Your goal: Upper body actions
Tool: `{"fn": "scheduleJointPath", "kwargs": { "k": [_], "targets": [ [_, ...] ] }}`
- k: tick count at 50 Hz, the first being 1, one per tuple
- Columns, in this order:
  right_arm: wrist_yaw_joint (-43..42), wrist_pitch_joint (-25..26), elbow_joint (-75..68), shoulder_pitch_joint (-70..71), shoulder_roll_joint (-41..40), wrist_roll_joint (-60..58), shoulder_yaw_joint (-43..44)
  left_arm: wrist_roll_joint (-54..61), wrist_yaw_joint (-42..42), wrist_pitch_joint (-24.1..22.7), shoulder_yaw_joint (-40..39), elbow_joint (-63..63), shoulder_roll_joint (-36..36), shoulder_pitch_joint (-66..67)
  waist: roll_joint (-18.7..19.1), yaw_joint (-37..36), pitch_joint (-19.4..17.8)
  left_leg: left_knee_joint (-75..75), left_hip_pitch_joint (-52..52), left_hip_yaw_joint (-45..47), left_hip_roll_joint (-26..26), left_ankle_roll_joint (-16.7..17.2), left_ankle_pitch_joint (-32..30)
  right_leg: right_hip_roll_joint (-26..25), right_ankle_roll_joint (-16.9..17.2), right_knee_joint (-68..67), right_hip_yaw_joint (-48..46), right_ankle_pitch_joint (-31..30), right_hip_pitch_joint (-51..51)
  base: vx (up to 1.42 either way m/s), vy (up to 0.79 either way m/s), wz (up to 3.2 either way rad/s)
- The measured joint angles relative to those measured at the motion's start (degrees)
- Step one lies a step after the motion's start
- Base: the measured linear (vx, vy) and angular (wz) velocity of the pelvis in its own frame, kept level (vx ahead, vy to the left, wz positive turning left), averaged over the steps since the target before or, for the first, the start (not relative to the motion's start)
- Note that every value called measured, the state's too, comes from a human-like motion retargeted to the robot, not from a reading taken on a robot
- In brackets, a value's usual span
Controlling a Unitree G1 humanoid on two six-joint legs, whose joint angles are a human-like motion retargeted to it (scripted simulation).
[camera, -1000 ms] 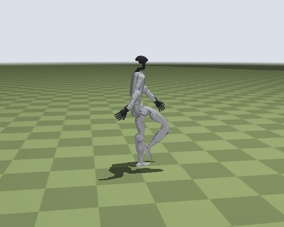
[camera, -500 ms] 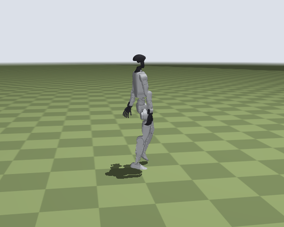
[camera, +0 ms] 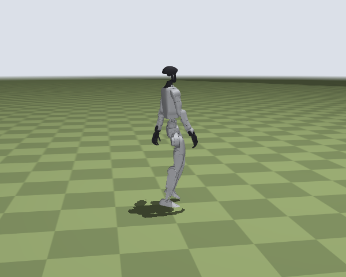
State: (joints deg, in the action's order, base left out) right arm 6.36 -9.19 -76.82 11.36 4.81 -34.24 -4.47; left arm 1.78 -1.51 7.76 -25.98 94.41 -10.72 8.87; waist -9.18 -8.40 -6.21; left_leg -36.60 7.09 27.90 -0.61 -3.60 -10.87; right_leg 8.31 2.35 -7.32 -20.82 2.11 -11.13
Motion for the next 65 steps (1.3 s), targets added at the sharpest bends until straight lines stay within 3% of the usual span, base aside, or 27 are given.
{"fn": "scheduleJointPath", "kwargs": {
  "k": [2, 3, 5, 7, 9, 12, 15, 20, 25, 28, 30, 32, 34, 37, 40, 43, 50, 55, 59, 65],
  "targets": [
    [-4.3, 5.1, -8.1, -7.3, 0.2, -5.3, 3.1, 0.1, 1.3, -1.0, 4.2, 0.2, 0.2, -3.9, 4.2, 5.3, 1.3, 25.6, -17.8, 1.5, 3.2, 2.6, 19.0, -3.7, 0.1, -8.1, -5.5, -0.8, -0.8, 0.54, 0.21, 1.53],
    [-6.0, 7.1, -11.1, -9.5, 0.7, -6.3, 4.2, 0.3, 1.0, -1.1, 5.9, 0.1, 0.5, -5.1, 5.6, 8.3, 2.8, 29.5, -20.2, 3.6, 0.2, 3.1, 21.1, -3.7, -0.7, -12.2, -10.1, -4.3, 0.5, 0.36, 0.29, 1.42],
    [-10.3, 13.9, -19.7, -11.7, 3.2, -6.2, 6.5, 0.5, -2.1, 0.2, 9.0, -0.1, 1.2, -11.7, 9.7, 12.6, 1.8, 32.2, -18.6, -1.8, -1.5, 0.7, 21.9, -0.4, -1.3, -36.5, -5.7, -16.7, 13.5, 0.00, 0.34, 0.99],
    [-12.2, 23.5, -20.6, -15.7, 6.0, 3.7, 8.2, -1.7, -4.4, -0.6, 11.9, -3.8, 0.7, -21.4, 10.7, 16.8, -5.1, 30.6, -17.4, -5.0, -3.1, -0.3, 21.5, -0.2, -2.7, -57.2, -0.1, -18.3, 25.8, -0.60, 0.29, 0.71],
    [-10.9, 28.7, -20.6, -17.2, 8.0, 12.5, 9.8, -3.7, -6.1, -1.4, 15.1, -8.5, -1.2, -29.3, 10.0, 16.1, -10.3, 30.0, -16.6, -3.5, -2.4, -1.4, 21.2, 4.1, -3.2, -70.4, 1.3, -13.2, 33.3, -0.69, 0.25, 0.02],
    [-9.9, 29.1, -20.6, -19.8, 7.3, 20.5, 15.5, -10.6, -2.6, -3.0, 16.9, -19.4, -2.5, -35.9, 10.6, 21.2, -17.2, 29.9, -16.8, -7.8, -3.2, -3.2, 20.7, 5.7, -2.9, -83.0, -0.9, -11.2, 40.6, -0.38, 0.16, 1.24],
    [-8.3, 22.8, -20.6, -23.9, 6.8, 21.1, 20.7, -13.7, 3.8, -6.5, 20.1, -27.9, -3.1, -34.7, 12.1, 22.9, -14.0, 31.3, -14.8, -8.7, -4.2, -3.8, 20.1, 3.6, -3.2, -86.4, -2.5, -9.0, 47.4, 0.24, -0.02, 0.30],
    [-7.3, 21.8, -20.6, -26.9, 7.4, 24.4, 21.3, -13.0, 6.1, -11.4, 26.5, -35.2, -3.0, -28.9, 13.3, 20.0, -4.9, 32.1, -11.5, -7.2, -3.5, -3.8, 20.4, 5.3, -4.5, -82.4, -3.4, -8.0, 47.7, 0.28, -0.03, -0.38],
    [-8.2, 18.7, -20.6, -17.6, 6.3, 18.4, 16.4, -11.1, 2.8, -10.1, 25.2, -32.2, -0.1, -24.0, 11.1, 15.3, -6.3, 34.4, -15.5, -1.8, -1.4, -2.6, 21.2, 4.2, -4.8, -63.6, -0.7, -11.3, 31.3, -0.11, -0.03, -0.93],
    [-5.3, 15.8, -16.5, -13.1, 4.6, 9.7, 12.6, -9.3, 1.6, -9.9, 22.0, -25.5, 3.3, -17.4, 10.9, 14.4, -2.8, 35.6, -15.3, -0.2, -0.5, -1.6, 21.7, -1.2, -1.5, -36.1, 3.1, -15.6, 18.7, 0.06, -0.09, -0.45],
    [-3.5, 14.4, -11.1, -12.1, 3.5, 5.3, 10.2, -8.5, 1.4, -9.6, 20.0, -20.0, 5.4, -13.4, 9.1, 15.3, 0.1, 35.9, -14.3, -1.1, 2.8, -1.7, 22.1, -5.3, 5.7, -13.7, 10.1, -14.1, 10.2, 0.08, -0.07, 0.13],
    [-2.6, 12.2, -6.0, -10.7, 2.9, 2.9, 7.1, -7.7, 0.3, -8.2, 18.5, -14.4, 6.0, -10.2, 7.9, 13.4, 2.9, 36.1, -13.2, 0.6, 5.0, -1.2, 22.8, -2.2, 5.8, -2.8, 0.3, -1.1, 4.0, 0.03, -0.09, -0.32],
    [-1.1, 10.3, -1.5, -10.0, 2.3, 1.3, 4.7, -7.8, -0.4, -6.2, 16.2, -8.6, 5.7, -8.3, 5.2, 11.9, 4.7, 37.0, -13.3, 1.4, 8.0, -0.6, 22.9, -0.7, 4.3, 3.8, -2.6, -2.8, 3.6, -0.01, -0.13, -0.41],
    [1.0, 8.1, 3.6, -6.9, 1.4, -0.3, 3.8, -6.8, 2.1, -2.4, 11.7, -1.3, 6.0, -7.4, 4.6, 6.2, 7.2, 37.4, -10.0, 4.6, 7.1, 1.0, 22.6, 3.2, 8.2, 5.0, 1.3, -5.6, 7.8, -0.30, -0.21, -0.59],
    [3.7, 6.0, 8.3, -3.7, 1.1, -0.2, 0.7, -0.5, 3.6, -3.4, 7.6, 0.5, 6.7, -4.9, 4.1, 6.3, 6.1, 37.2, -9.0, 5.9, 6.3, 1.7, 22.4, 1.0, 4.9, 4.1, 3.4, -5.7, 11.1, -0.24, -0.20, -0.30],
    [5.6, 3.8, 11.3, -2.0, 0.4, 1.6, -3.0, 4.4, 0.0, -4.6, 6.2, -0.1, 7.0, -2.2, 4.9, 11.3, 2.8, 37.4, -10.5, 3.8, 5.6, 1.8, 21.3, -0.1, 4.1, 5.2, 1.0, -5.8, 7.9, -0.12, -0.17, 0.40],
    [-0.8, 1.7, 2.4, -5.9, -0.2, 5.8, -2.6, -1.9, 2.9, -4.1, 6.8, -2.0, 7.1, -1.8, 4.9, 13.8, 4.5, 36.6, -9.1, -0.3, 4.8, 2.3, 20.9, -0.9, 3.5, 6.6, -1.8, -5.0, 6.1, -0.02, -0.06, 0.57],
    [-0.5, 8.2, -17.6, -6.4, 1.6, 2.1, 1.1, -4.3, 1.8, -5.6, 10.2, -5.4, 7.0, -4.3, 3.7, 10.9, 3.5, 36.9, -10.1, -1.0, 5.1, 2.5, 20.9, -1.1, 2.9, 6.2, -2.6, -4.0, 4.8, -0.04, -0.04, 0.17],
    [-5.3, 16.9, -20.6, -12.2, 3.2, 8.0, 4.0, -5.9, 1.6, -6.6, 12.0, -7.5, 7.6, -6.3, 4.3, 10.3, 4.7, 37.0, -9.2, -1.7, 4.9, 2.4, 21.0, -1.7, 3.0, 6.7, -2.4, -3.2, 4.3, 0.03, 0.01, 0.23],
    [-7.0, 15.0, -20.6, -17.3, 3.6, 11.3, 10.2, -9.0, -1.4, -7.4, 14.6, -10.1, 7.2, -6.8, 4.6, 11.3, 6.2, 37.2, -8.1, -3.2, 5.2, 2.3, 21.3, -1.7, 3.0, 6.9, -4.2, -2.9, 4.5, 0.01, 0.00, 0.21]
  ]
}}
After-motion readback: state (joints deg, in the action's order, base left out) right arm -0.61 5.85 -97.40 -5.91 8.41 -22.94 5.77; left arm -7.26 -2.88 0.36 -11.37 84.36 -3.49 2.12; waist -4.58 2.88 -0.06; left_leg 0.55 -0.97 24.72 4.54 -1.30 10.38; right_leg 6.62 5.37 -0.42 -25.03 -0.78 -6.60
